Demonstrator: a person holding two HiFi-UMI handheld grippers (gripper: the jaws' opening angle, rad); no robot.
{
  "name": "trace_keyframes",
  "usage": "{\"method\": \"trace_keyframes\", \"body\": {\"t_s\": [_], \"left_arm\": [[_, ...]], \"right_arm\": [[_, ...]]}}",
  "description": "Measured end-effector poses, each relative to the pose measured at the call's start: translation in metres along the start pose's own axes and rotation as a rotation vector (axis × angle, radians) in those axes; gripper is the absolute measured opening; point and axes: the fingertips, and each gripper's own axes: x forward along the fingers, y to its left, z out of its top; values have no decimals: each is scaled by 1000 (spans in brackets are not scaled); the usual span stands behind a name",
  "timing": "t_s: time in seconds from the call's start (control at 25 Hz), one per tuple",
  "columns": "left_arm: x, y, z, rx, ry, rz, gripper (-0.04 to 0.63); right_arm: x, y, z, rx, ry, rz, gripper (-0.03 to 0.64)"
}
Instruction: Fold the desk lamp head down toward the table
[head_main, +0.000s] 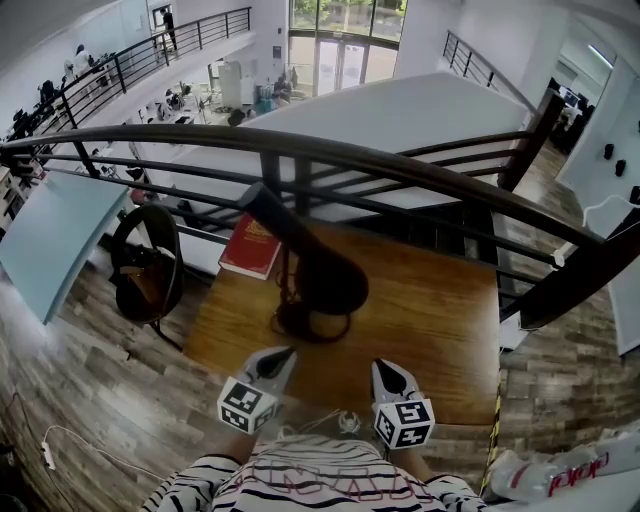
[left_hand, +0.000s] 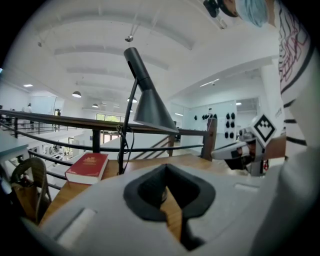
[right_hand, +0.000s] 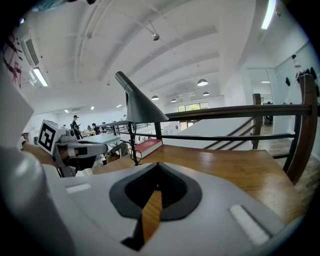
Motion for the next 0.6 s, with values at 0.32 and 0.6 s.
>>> {"method": "trace_keyframes", "body": {"t_s": [0.32, 0.6], "left_arm": [[4, -1, 1, 11, -3, 9, 2], [9, -6, 4, 9, 1, 16, 2]], "right_arm": [[4, -3, 4, -6, -2, 12, 2], [3, -7, 10, -13, -10, 26, 2]]}}
